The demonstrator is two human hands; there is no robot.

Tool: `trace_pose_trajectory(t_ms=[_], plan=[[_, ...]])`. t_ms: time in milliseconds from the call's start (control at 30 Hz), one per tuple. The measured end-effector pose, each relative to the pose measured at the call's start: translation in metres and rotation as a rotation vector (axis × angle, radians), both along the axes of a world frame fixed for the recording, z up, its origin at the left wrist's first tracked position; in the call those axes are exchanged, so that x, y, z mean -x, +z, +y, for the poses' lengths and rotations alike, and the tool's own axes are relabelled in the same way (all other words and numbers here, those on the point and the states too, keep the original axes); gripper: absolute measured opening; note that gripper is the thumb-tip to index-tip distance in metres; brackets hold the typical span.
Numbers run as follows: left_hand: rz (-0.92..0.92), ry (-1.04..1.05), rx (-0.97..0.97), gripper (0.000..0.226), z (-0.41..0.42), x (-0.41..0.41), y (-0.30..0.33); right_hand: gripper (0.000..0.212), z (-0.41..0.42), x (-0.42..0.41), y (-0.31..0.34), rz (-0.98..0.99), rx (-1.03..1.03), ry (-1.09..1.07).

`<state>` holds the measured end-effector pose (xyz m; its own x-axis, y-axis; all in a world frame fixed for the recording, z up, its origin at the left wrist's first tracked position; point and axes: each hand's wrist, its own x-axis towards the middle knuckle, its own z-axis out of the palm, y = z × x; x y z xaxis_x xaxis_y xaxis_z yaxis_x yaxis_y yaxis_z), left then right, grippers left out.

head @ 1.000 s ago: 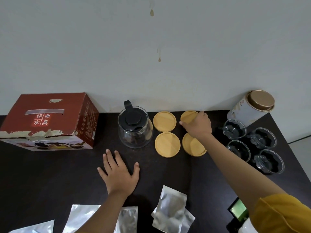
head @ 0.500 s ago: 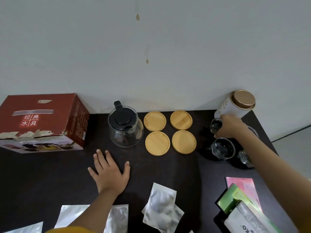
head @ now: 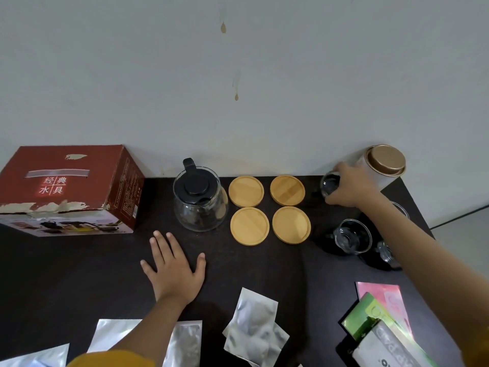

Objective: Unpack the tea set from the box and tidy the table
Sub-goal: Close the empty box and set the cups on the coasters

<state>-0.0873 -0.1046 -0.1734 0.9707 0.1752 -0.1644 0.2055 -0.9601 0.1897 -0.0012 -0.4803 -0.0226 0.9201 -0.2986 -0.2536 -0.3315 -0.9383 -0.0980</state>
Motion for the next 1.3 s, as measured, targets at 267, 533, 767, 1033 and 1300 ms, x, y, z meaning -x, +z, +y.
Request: trace_pose_trajectory(t_ms=[267, 533, 767, 1033, 1300], plan=[[0.011, 0.003, -0.006, 0.092, -0.001, 0.001, 0.003, 0.085, 0.093, -0.032, 0.010, -0.026, -0.266, 0.406], [0.023, -0.004, 0.001, 0.098, 0.001, 0.000, 0.002, 0.088, 0.137, -0.055, -0.025, 0.028, -0.269, 0.512], [0.032, -0.004, -0.004, 0.098, 0.000, 0.000, 0.003, 0.077, 0.142, -0.056, -0.034, -0.032, -0.379, 0.446], [0.025, -0.005, -0.001, 0.098, 0.001, -0.001, 0.003, 0.080, 0.140, -0.039, -0.039, -0.124, -0.474, 0.307], [0.010, 0.002, 0.006, 0.097, 0.002, 0.000, 0.002, 0.066, 0.088, 0.056, -0.025, -0.459, -0.489, -0.175]])
